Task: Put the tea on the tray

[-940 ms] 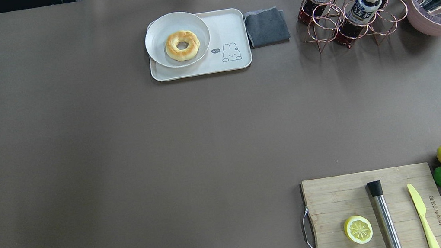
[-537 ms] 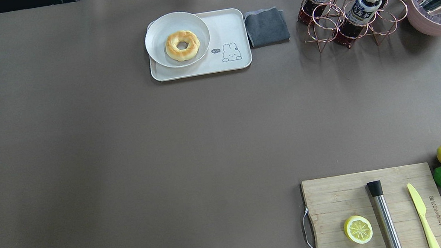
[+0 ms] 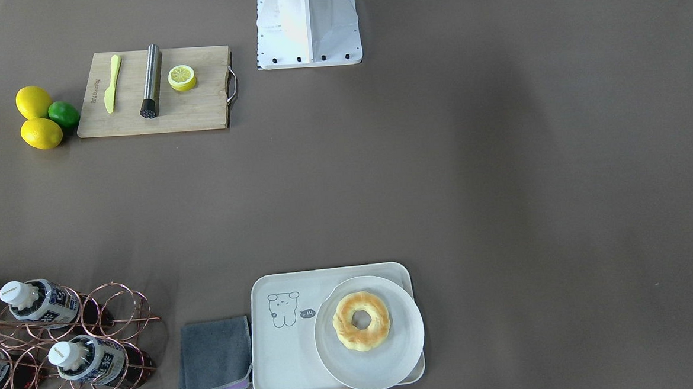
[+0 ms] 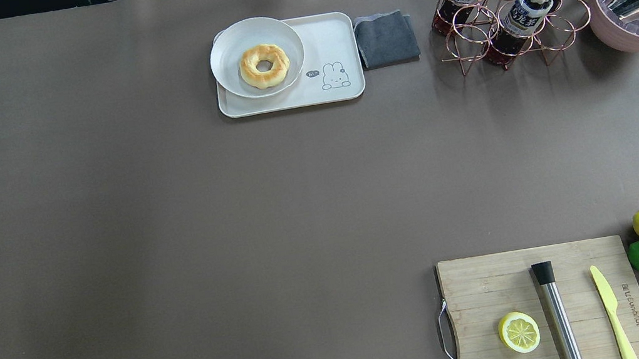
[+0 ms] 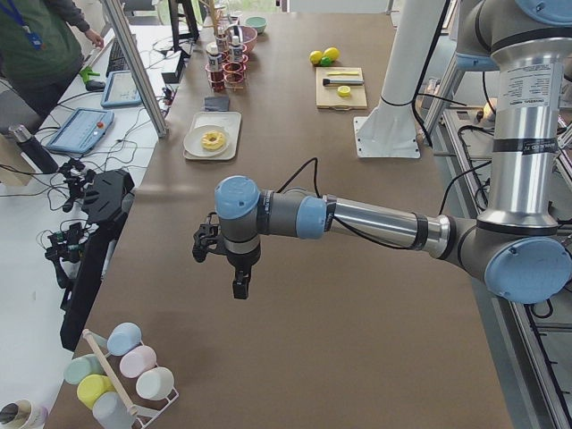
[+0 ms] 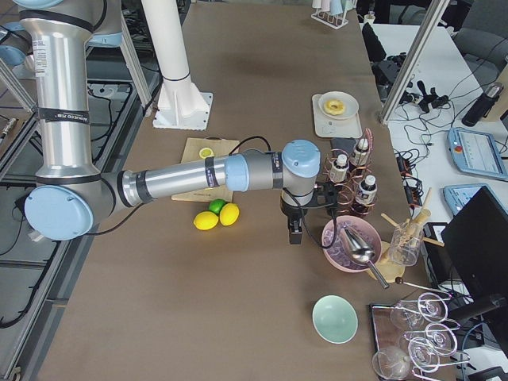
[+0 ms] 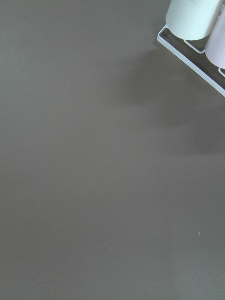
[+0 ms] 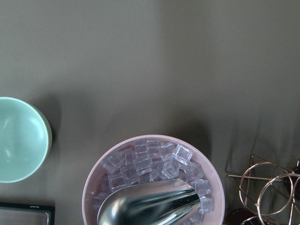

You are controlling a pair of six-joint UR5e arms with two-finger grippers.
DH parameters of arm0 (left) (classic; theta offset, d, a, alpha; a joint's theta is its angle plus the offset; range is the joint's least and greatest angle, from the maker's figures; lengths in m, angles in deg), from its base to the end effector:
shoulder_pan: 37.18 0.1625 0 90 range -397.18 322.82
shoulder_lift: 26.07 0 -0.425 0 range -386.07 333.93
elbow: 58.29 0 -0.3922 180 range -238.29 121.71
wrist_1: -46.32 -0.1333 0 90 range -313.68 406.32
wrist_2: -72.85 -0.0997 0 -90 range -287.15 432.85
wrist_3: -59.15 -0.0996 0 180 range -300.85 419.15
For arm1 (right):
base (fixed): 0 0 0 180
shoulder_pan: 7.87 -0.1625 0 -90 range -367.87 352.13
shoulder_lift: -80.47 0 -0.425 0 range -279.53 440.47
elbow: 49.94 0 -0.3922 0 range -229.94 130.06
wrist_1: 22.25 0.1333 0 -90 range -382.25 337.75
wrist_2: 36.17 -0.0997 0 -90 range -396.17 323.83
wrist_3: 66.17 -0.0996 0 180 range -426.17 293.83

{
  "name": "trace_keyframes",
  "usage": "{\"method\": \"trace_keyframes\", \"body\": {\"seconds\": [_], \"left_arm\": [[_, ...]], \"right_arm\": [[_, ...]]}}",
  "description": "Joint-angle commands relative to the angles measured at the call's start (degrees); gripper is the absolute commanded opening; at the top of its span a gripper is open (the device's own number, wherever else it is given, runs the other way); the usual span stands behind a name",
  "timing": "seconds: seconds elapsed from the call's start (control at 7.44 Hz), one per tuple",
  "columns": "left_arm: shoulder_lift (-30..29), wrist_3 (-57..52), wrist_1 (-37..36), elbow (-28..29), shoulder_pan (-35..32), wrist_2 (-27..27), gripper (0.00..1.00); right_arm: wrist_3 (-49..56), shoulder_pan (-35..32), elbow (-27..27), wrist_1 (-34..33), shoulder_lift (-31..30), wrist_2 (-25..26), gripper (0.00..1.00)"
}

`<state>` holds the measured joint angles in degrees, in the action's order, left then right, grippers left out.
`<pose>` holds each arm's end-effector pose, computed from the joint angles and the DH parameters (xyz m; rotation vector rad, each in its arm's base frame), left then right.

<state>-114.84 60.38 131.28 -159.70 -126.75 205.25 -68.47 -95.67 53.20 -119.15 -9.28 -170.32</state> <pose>-0.0625 -0.4833 0.5824 0.0749 0.7407 0.0199 0.0450 -0.4926 0.5564 0.0773 -0.7733 -0.0420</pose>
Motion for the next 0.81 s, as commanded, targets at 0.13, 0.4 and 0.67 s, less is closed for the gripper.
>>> {"method": "trace_keyframes", "body": {"seconds": [0.13, 0.4, 0.67], "left_arm": [[0.60, -0.80, 3.91, 2.33, -0.08, 4.94, 0.98], [0.61, -1.14, 5.30, 1.75, -0.44, 12.68, 0.98], [0.87, -0.53, 16.42, 1.03, -0.44, 12.27, 0.98]], "right_arm": [[3.36, -0.96, 0.67, 2.50, -0.69, -1.80, 1.00], [0.66, 0.00, 2.59, 2.50, 1.84, -3.56, 1.00], [-6.18, 5.07, 3.30, 2.50, 7.02, -3.57, 0.98]]}}
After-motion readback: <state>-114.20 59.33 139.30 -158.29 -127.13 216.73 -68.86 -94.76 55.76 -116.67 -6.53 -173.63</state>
